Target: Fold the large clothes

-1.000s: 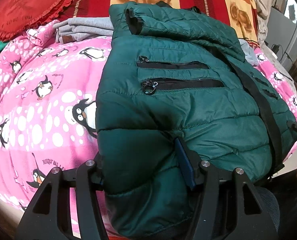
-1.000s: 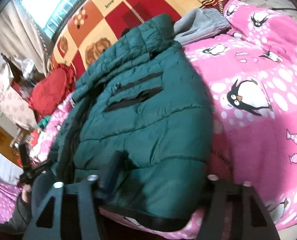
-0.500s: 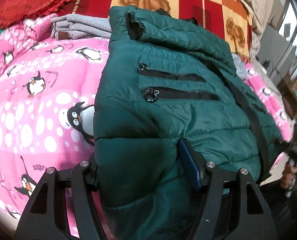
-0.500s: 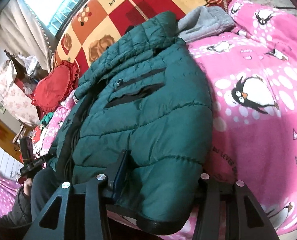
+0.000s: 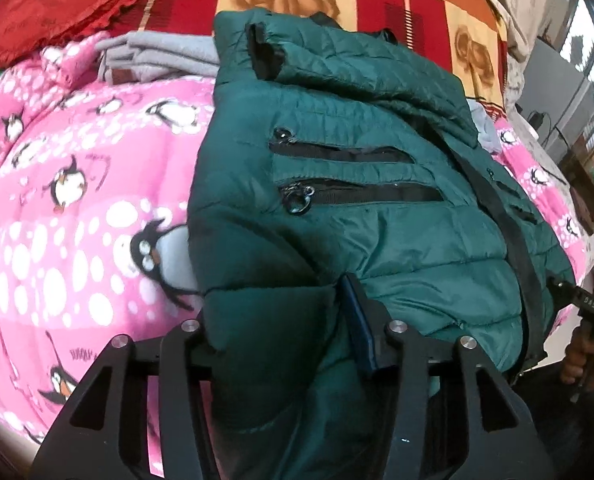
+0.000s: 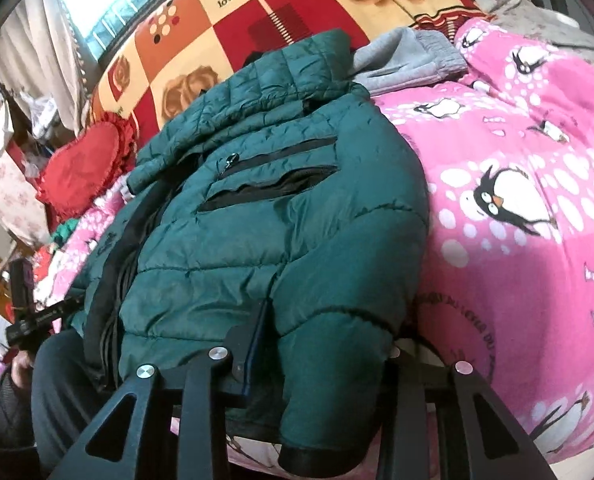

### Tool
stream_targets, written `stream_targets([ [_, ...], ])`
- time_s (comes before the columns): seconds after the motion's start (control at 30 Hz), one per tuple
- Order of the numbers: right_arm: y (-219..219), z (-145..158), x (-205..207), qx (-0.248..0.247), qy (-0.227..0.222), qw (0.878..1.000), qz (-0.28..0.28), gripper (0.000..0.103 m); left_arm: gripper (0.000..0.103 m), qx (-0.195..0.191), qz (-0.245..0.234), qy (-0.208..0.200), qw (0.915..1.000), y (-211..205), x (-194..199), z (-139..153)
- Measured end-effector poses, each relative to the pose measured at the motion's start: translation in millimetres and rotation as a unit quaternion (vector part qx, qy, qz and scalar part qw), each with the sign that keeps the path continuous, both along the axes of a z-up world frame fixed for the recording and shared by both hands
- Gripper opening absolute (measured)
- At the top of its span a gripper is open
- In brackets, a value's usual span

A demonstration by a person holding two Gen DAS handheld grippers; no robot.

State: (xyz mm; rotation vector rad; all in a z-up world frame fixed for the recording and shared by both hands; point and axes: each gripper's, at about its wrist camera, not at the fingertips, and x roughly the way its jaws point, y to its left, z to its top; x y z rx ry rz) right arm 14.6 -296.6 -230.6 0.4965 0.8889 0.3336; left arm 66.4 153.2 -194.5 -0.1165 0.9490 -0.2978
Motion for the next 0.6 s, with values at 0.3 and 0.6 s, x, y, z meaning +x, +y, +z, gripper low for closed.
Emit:
stream_targets([
  [0.3, -12.2, 60.4, -27.8, 0.020, -0.125, 0.992, -0.028, 0.016, 0.014, -0.008, 0.024, -0.043, 0.9987, 3.2, -2.0, 29.2],
  [0.6, -20.9, 81.9, -49.8, 0.062, -0.161, 0.984, -0.035, 0.015, 0.014, -0.070, 0.044, -0.107, 0.9908, 27.5, -19.3, 96.8],
])
